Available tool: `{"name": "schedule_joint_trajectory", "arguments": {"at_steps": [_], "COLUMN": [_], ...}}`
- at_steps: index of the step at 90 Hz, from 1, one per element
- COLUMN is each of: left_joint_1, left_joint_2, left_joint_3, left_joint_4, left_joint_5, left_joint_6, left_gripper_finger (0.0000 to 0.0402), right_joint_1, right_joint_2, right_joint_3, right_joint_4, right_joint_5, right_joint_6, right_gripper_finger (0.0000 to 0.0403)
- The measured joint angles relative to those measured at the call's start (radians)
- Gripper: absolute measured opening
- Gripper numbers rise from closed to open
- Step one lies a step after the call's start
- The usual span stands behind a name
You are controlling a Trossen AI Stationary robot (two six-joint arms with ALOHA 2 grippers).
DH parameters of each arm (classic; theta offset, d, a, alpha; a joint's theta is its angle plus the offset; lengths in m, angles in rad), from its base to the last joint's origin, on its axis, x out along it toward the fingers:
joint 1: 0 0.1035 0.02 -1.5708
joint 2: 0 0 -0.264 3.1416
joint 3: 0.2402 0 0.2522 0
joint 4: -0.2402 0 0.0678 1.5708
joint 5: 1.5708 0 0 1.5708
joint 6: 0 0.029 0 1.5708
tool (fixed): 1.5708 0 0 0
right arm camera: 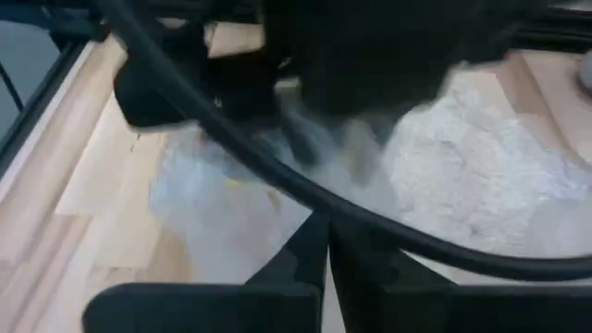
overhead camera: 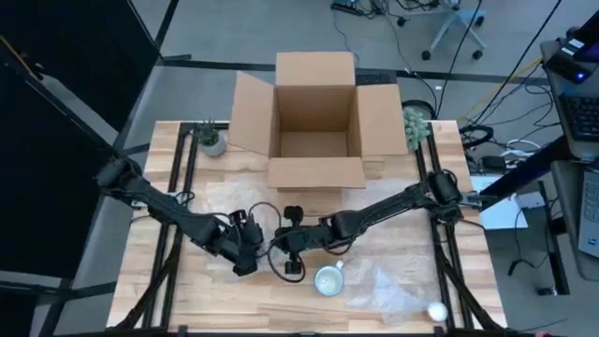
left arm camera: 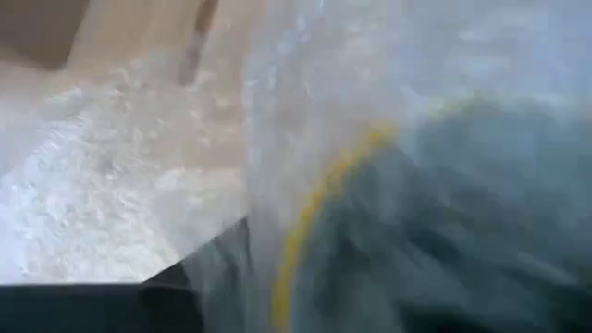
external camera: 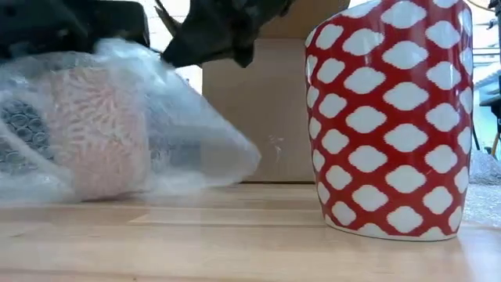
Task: Wrap mug
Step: Wrap the yellow mug with the left bubble wrap
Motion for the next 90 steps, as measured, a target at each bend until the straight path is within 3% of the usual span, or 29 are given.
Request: {"name": "schedule_joint_trajectory", "arguments": {"at_steps": [18, 76, 90], "left_joint_1": [0.002, 0.002, 0.010], "left_joint_2": [0.061, -0.025, -0.026], "left_joint_3": [0.003, 0.023, 0.024], "left_joint_4": [0.013, 0.031, 0.033], "left_joint_5": [-0.013, 0.006, 0.006], "left_joint_6": [-0.001, 0.036, 0.033], "left_gripper_finger": [0.0180, 0.0180, 0.0180], "right_joint_1": [0.004, 0.026, 0.027], "right_joint_2": [0.022, 0.021, 0.042], "right_joint_3": [0.001, 0.001, 0.002], "right_joint_4": [0.005, 0.066, 0.174], "right_joint_5": [0.003, 0.002, -0.002], "right_joint_6": [0.029, 0.013, 0.014], "right_gripper_finger": [0.0000, 0.0000, 0.0000]}}
